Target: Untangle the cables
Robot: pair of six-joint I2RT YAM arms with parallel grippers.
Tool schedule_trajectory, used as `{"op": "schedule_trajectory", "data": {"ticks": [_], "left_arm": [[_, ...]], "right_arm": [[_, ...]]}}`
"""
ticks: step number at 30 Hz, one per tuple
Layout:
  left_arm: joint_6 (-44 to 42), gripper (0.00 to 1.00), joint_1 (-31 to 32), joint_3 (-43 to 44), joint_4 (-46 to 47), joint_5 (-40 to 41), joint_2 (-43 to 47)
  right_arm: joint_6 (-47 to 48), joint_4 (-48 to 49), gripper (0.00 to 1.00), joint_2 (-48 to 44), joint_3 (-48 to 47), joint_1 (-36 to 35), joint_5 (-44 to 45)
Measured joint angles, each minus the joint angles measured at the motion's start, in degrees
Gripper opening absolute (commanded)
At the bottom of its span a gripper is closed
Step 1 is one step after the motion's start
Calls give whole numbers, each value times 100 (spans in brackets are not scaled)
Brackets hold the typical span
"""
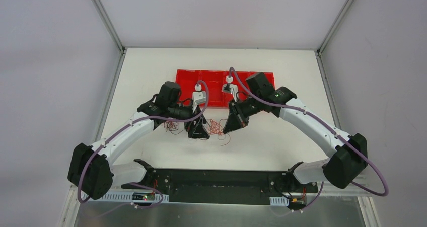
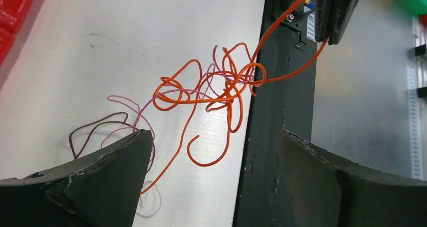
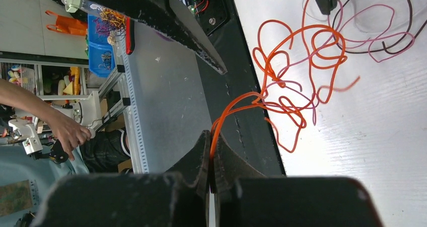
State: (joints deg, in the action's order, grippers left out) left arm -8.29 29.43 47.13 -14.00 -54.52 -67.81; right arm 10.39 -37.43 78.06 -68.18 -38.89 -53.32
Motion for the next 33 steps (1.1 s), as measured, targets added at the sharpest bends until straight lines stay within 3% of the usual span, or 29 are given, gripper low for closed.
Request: {"op": "schedule_trajectory", "data": {"ticks": [13, 16, 21, 22, 26, 33], "left_arm": [[-1316, 97, 470, -197, 68, 101, 535], [-1484, 78, 678, -197, 118, 181, 535], [-1506, 10, 992, -195, 109, 417, 476], [-1510, 0, 992, -190, 94, 461, 466], [-1558, 0, 984, -188, -107, 671, 509], [-1821, 0, 684, -393, -520, 835, 1353]], "right_arm": [[323, -249, 0, 0, -4, -221, -146], [361, -299, 0, 2, -31, -249, -155], [365, -319, 0, 2, -131, -247, -149], [365, -319, 0, 2, -136, -216, -144], [358, -339, 0, -2, -136, 177, -85], [173, -337, 0, -223, -90, 1663, 48]]}}
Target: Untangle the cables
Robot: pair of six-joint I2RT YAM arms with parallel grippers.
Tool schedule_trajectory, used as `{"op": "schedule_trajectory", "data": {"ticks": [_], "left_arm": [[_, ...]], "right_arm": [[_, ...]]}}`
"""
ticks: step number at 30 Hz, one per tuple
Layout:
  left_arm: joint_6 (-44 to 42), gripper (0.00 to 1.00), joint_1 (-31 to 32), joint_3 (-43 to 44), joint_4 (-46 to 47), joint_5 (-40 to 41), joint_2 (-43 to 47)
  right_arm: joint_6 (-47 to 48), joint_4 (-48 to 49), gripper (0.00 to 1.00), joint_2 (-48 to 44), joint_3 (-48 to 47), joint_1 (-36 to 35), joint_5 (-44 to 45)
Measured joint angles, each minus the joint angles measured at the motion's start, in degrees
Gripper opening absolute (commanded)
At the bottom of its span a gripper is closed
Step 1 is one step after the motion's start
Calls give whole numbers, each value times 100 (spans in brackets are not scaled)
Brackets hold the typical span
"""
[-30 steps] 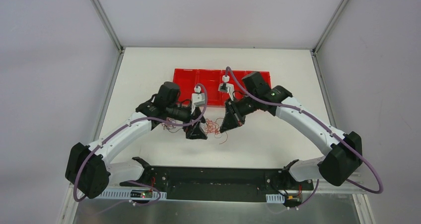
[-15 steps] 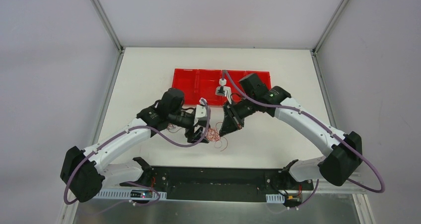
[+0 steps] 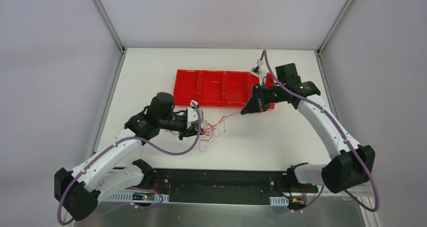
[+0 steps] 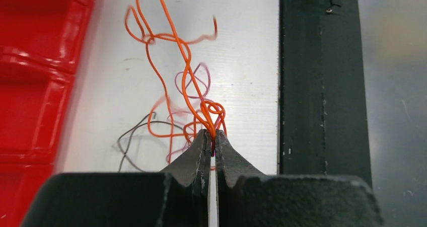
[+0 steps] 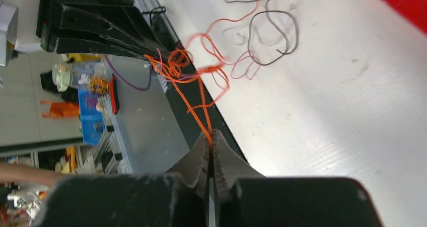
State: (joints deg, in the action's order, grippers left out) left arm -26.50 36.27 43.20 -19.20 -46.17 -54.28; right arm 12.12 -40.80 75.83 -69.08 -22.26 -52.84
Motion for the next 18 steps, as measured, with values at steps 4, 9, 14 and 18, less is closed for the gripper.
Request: {"op": "schedule_trajectory", "data": {"ticks": [4, 9, 14, 18], "left_arm": [[-317, 0, -444, -42, -334, 28, 385], [-734, 0, -1113, -190, -1202, 24, 400], [-1104, 0, -1392, -190, -1497, 13, 372], [-1366, 0, -1628, -190, -1665, 24, 326]], "right_arm": [[-136, -7, 0, -339, 37, 817, -46], [-374, 9, 0, -658, 37, 1963, -212], [-647, -15, 0, -684, 42, 2570, -658], [-807, -26, 0, -706, 46, 2970, -898]]}}
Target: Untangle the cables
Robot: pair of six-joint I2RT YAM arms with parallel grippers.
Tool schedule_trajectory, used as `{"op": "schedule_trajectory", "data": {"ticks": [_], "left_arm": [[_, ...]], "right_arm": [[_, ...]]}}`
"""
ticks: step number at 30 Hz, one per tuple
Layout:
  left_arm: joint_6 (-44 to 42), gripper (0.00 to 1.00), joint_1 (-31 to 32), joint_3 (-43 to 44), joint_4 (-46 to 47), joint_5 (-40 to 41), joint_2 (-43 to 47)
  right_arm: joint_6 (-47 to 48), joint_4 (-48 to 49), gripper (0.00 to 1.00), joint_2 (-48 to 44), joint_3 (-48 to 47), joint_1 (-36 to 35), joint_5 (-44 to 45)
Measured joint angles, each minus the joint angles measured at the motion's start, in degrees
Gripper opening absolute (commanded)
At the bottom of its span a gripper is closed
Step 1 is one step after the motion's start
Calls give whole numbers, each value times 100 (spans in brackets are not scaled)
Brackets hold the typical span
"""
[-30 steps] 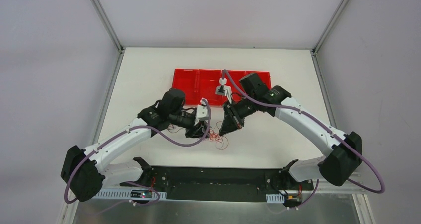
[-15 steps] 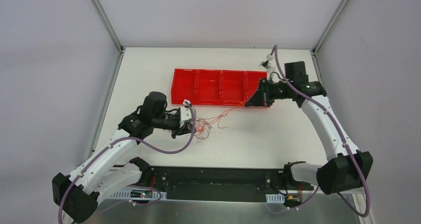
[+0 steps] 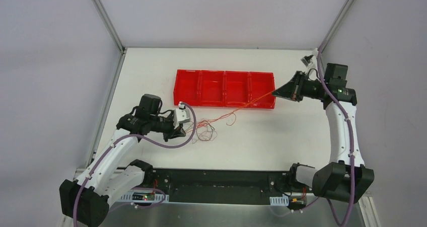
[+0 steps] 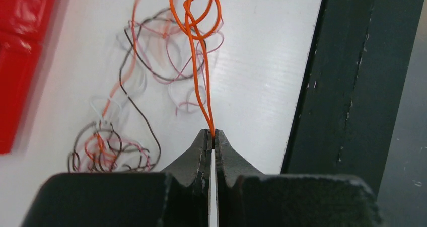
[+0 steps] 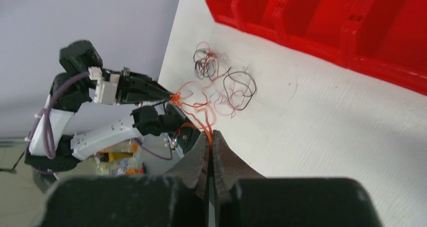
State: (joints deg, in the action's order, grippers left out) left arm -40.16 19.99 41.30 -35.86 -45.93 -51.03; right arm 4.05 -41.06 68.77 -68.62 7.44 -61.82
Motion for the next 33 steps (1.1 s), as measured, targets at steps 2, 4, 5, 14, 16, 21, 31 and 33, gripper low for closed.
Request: {"op": "schedule_trajectory", "data": {"ticks": [2, 4, 5, 14, 16, 21, 31, 33], "left_arm": [[-120, 0, -127, -24, -199, 127, -48], [-254, 0, -264, -107, -439, 262, -144], [-321, 0, -330, -151, -544, 328, -212], [-1036, 0, -743, -273, -1003, 750, -599], [-1248, 0, -890, -321, -1056, 817, -645], [-1934, 0, -1519, -466, -1263, 1027, -892], [-2905, 0, -2583, -461, -1419, 1360, -1740], [-3014, 0, -2704, -424, -1421, 1375, -1884]], "right_arm": [[-39, 55, 0, -50, -2, 345, -35], [-74, 107, 0, -94, -7, 629, -48], [-101, 133, 0, -114, -15, 754, -63], [-306, 229, 0, -151, -168, 1231, -315], [-343, 232, 0, -151, -249, 1325, -361], [-562, 297, 0, -120, -651, 1694, -522], [-944, 634, 0, 125, -1320, 2332, -660], [-1001, 669, 0, 164, -1377, 2391, -682]]}}
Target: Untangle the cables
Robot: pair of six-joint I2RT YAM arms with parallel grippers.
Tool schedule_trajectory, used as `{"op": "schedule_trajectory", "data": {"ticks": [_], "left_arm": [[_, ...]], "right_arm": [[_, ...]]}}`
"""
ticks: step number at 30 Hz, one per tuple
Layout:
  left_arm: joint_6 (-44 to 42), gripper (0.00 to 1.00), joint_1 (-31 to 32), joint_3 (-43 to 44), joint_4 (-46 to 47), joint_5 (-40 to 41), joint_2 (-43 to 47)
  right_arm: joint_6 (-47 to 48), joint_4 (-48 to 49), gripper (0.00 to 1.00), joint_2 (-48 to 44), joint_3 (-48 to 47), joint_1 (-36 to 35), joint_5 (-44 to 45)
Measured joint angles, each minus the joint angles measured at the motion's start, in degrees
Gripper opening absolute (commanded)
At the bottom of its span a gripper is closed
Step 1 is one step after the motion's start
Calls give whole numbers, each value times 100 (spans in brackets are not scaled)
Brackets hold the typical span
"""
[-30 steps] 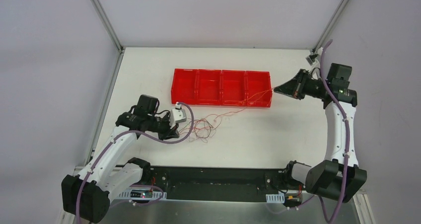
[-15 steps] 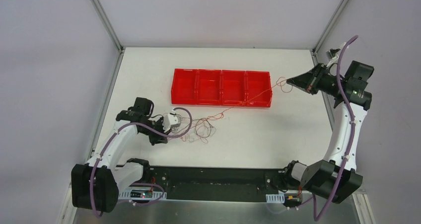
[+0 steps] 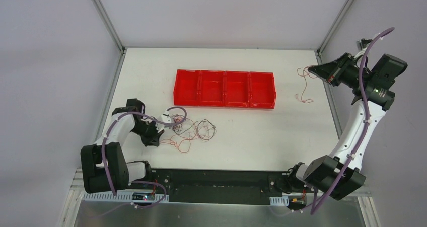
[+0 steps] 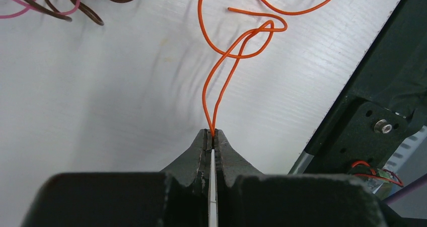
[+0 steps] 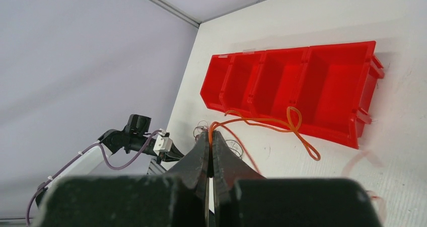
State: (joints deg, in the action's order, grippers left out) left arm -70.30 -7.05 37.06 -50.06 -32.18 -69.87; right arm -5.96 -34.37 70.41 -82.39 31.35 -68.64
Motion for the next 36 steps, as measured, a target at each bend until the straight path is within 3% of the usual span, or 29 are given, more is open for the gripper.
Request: {"op": "schedule_trajectory", "data": {"ticks": [8, 13, 22, 36], "left_arm": [[219, 0, -57, 481, -181, -234, -72], [855, 0, -57, 866, -216, -748, 140], [2052, 0, -55, 1283, -304, -1655, 557], [2859, 0, -52, 1338, -319, -2186, 638]], "right_arm": [[-310, 190, 0, 15, -4, -48, -208], [-367, 269, 0, 15, -7, -549, 76], [17, 326, 0, 439, -282, -1902, 1657], [527, 892, 0, 1692, -229, -2911, 3447]]}}
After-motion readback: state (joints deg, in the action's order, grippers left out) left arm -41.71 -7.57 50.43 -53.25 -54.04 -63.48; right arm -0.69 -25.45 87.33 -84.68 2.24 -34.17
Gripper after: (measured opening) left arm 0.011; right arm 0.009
